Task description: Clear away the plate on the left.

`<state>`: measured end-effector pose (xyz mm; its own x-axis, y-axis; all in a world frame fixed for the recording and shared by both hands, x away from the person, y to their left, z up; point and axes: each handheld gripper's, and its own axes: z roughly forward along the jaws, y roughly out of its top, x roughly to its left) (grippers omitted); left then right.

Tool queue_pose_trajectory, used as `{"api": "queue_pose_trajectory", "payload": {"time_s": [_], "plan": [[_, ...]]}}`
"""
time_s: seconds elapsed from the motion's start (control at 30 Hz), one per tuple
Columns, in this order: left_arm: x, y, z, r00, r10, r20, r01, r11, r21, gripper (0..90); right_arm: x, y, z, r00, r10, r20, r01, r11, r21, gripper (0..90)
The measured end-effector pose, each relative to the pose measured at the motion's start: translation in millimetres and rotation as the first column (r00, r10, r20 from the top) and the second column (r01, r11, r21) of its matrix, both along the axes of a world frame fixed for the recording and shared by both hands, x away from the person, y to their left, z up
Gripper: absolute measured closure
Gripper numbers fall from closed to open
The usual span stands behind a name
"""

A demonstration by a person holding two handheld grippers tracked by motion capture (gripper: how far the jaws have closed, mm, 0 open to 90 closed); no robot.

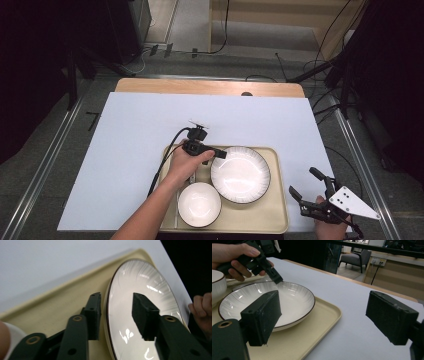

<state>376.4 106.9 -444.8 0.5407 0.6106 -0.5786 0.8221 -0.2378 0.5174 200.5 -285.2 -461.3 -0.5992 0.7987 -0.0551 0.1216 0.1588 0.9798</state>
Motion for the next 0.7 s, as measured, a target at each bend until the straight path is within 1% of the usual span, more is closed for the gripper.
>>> {"api": "queue_pose_trajectory", "payload": {"time_s": [0.03,0.1,0.17,0.23,0.27,0.3,0.33,0.37,0.4,0.43,0.5,0.57,0.6,0.63,0.7], "plan": [[0.0,1.4,1.8,1.0000,-0.003,0.010,0.003,1.0000,-0.007,52.8,0.2,-0.3,-0.2,1.0000,0.001,-0.002,-0.001,1.000,0.002,13.2],[-1.1,4.8,5.6,0.9992,0.000,0.041,0.000,1.0000,-0.002,44.6,0.1,-0.5,-0.2,1.0000,0.000,-0.001,0.000,1.000,0.003,13.2],[-1.6,8.7,7.7,0.9986,-0.001,0.054,0.001,1.0000,-0.001,32.1,0.1,-0.7,-0.2,1.0000,-0.001,-0.001,0.001,1.000,0.003,13.2],[-3.0,12.1,11.3,0.9968,-0.003,0.079,0.003,1.0000,0.006,18.9,0.1,-0.9,-0.5,1.0000,-0.001,-0.002,0.001,1.000,0.001,13.2],[-3.9,12.7,12.8,0.9961,0.001,0.088,-0.002,1.0000,0.009,9.7,0.1,-1.1,-0.6,1.0000,0.000,-0.002,0.000,1.000,0.000,13.2],[-5.8,14.2,14.8,0.9941,-0.013,0.108,0.011,0.9999,0.013,6.0,0.1,-1.2,-0.5,1.0000,-0.001,-0.001,0.001,1.000,0.000,13.2],[-6.9,15.3,16.1,0.9920,-0.018,0.125,0.016,0.9997,0.017,0.0,-0.1,-1.5,-0.4,1.0000,-0.001,-0.002,0.001,1.000,0.000,13.2],[-9.0,16.1,17.9,0.9900,-0.008,0.140,0.005,0.9996,0.027,0.0,-0.2,-1.5,-0.4,1.0000,-0.001,-0.002,0.001,1.000,0.001,13.2],[-10.6,17.8,19.0,0.9883,0.001,0.152,-0.005,0.9997,0.026,0.0,-0.1,-1.5,-0.4,1.0000,-0.002,-0.002,0.002,1.000,0.000,13.2],[-11.8,18.7,19.5,0.9877,0.016,0.156,-0.020,0.9995,0.022,0.0,-0.1,-1.5,-0.4,1.0000,-0.002,-0.001,0.002,1.000,0.000,13.2],[-14.5,23.3,20.5,0.9833,0.024,0.181,-0.027,0.9995,0.015,0.0,0.0,-1.4,-0.3,1.0000,0.000,-0.002,0.000,1.000,0.000,13.2],[-17.3,27.7,20.9,0.9795,0.050,0.195,-0.051,0.9987,0.002,0.0,0.2,-1.0,-0.2,1.0000,-0.001,-0.001,0.001,1.000,-0.002,13.2],[-18.3,30.0,21.0,0.9788,0.050,0.199,-0.050,0.9987,-0.002,0.0,0.1,-0.9,-0.3,1.0000,-0.001,-0.003,0.001,1.000,-0.002,13.2],[-19.4,31.4,21.1,0.9779,0.057,0.201,-0.059,0.9983,0.003,0.0,0.1,-0.9,-0.3,1.0000,-0.001,-0.003,0.001,1.000,-0.003,13.2],[-22.0,34.0,21.9,0.9725,0.062,0.225,-0.070,0.9972,0.028,0.0,0.0,-0.8,-0.5,1.0000,0.001,-0.003,-0.001,1.000,-0.003,13.2]]}}
